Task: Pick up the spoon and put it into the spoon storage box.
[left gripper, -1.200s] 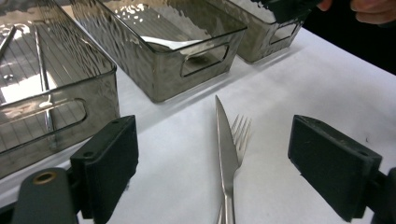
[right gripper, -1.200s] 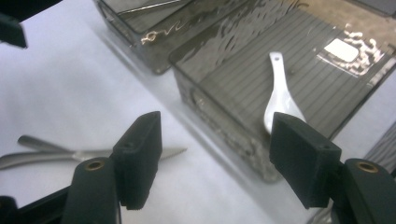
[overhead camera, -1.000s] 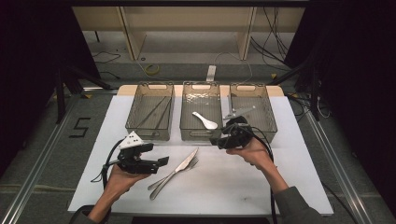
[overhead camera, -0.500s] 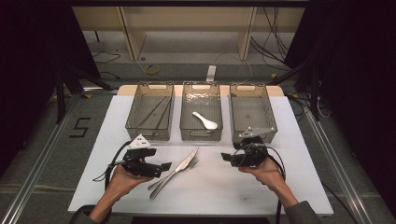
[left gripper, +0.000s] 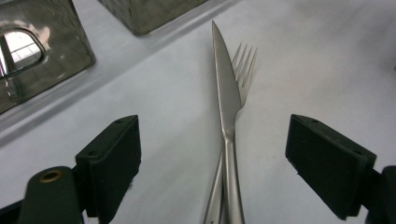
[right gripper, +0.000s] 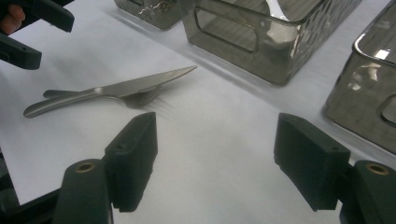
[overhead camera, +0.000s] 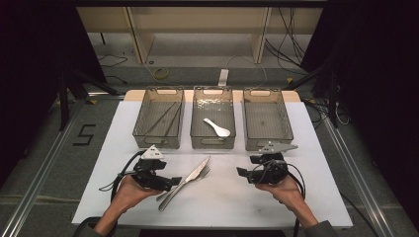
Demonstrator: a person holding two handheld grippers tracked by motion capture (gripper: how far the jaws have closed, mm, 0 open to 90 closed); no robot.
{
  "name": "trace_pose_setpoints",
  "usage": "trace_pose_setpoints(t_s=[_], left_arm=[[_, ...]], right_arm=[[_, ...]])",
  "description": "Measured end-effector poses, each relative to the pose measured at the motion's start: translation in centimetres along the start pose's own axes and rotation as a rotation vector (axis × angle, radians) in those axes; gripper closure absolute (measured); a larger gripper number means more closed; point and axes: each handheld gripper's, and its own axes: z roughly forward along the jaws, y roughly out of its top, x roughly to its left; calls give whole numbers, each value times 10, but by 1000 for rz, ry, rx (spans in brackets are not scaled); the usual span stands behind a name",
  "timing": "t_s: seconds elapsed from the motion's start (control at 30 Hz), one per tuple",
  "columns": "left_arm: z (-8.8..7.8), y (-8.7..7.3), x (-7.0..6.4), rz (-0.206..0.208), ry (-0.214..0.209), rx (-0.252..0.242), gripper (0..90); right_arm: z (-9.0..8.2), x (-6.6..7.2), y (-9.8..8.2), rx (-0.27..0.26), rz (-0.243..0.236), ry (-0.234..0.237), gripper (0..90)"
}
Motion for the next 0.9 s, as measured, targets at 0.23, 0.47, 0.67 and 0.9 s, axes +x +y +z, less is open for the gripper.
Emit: trace_pose_setpoints(t_s=[0.23, 0.47, 0.67, 0.9], left_arm=[[5, 0, -3, 24, 18, 47, 195], [10, 0, -4, 27, 13, 93, 218], [15, 2, -8, 53, 24, 134, 227], [23, 5, -12, 83, 30, 185, 234]], right_arm=[[-5, 1, -7, -5, 6, -7, 311], [-10, 1, -15, -17, 22, -7, 306], [-12, 2, -19, -14, 28, -4, 293], [-15, 3, -23, -11, 36, -7, 286]])
